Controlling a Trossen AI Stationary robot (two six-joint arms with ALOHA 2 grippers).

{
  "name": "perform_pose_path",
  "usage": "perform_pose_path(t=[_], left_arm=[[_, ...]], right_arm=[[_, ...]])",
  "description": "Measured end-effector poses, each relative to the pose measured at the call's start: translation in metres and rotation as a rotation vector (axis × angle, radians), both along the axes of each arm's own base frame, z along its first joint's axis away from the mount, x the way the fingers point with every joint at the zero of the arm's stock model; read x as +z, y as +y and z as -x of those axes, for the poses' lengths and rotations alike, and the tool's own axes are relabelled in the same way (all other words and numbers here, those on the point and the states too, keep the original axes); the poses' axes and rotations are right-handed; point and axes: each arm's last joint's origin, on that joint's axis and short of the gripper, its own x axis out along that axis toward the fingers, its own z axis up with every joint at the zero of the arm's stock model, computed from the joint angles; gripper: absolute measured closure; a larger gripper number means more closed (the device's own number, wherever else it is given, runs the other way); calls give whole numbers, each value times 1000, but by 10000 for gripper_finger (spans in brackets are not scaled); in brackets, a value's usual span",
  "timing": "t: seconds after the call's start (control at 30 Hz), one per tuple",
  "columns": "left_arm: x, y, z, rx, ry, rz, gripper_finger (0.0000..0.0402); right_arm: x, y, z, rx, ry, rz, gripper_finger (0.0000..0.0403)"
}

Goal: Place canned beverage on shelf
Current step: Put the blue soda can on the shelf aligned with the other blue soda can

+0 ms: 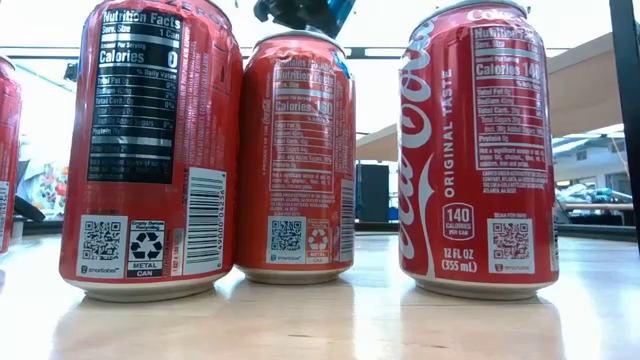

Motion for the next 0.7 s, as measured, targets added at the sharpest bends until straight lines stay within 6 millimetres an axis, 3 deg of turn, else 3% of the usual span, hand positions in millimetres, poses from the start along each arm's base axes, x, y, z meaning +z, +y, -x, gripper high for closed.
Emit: perform_pose_path(t=[0.43, 0.7], left_arm=[[1, 0, 0, 2, -13, 2, 147], [1, 1, 0, 5, -16, 1, 147]], right_arm=[[-2, -2, 0, 31, 6, -45, 62], [-2, -2, 0, 50, 13, -35, 153]])
